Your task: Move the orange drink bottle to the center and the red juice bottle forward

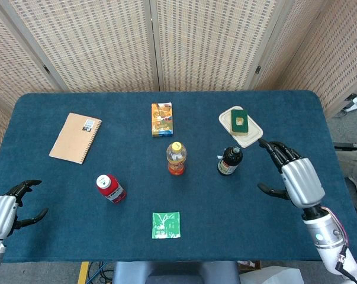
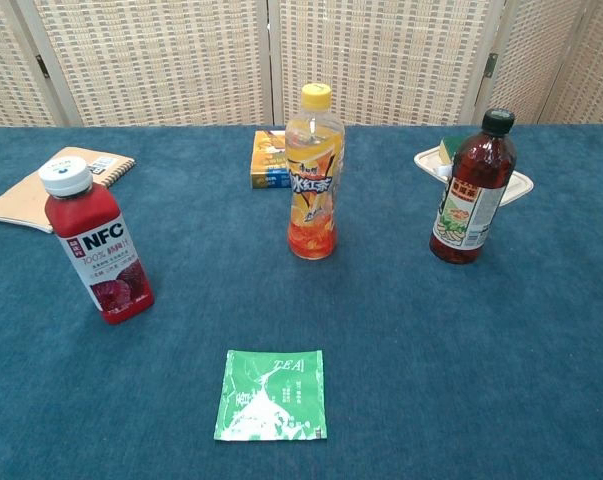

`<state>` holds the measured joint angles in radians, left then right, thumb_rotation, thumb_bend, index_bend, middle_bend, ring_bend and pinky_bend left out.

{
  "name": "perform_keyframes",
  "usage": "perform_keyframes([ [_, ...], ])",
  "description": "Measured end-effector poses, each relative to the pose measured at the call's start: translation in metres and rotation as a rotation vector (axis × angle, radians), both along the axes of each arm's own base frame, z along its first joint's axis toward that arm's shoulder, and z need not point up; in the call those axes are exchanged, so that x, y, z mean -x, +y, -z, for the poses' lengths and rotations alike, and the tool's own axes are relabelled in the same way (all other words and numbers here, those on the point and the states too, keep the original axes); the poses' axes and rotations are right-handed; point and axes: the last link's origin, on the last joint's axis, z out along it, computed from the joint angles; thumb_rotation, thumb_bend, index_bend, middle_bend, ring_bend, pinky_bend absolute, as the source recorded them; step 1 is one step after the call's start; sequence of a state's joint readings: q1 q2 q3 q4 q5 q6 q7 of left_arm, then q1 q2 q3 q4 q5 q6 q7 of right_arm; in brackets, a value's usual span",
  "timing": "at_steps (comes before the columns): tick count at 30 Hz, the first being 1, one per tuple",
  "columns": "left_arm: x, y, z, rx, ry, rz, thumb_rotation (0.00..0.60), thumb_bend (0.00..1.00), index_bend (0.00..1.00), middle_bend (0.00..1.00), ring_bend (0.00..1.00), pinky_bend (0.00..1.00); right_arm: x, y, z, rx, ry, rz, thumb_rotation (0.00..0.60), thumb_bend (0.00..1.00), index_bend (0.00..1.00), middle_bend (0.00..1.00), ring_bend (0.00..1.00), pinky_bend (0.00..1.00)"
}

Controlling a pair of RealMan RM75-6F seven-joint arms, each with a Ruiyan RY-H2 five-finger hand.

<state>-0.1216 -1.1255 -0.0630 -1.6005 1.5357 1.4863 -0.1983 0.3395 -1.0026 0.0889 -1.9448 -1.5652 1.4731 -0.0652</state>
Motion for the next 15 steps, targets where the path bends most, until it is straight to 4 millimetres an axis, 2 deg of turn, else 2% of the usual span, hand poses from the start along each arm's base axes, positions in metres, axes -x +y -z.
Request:
perform_keyframes([
  [3,-0.004,0.005,0.004,0.029,-0.027,-0.001,0.6,0.18,0.15,0.28,0.28,0.54,0.016,0.013,-0.004,0.011,-0.012,0.002,0.6,0.1,0.09,0.23,0.17,0.35],
  [6,-0.009,0.012,0.008,0.065,-0.059,0.001,0.6,0.18,0.11,0.23,0.2,0.48,0.029,0.025,-0.008,0.022,-0.023,0.001,0.6,0.1,0.1,0.23,0.17,0.35],
  [15,-0.025,0.034,0.023,0.152,-0.147,0.017,0.6,0.17,0.08,0.12,0.11,0.34,0.045,0.051,-0.017,0.053,-0.091,-0.037,0.6,0.1,0.1,0.23,0.17,0.35],
])
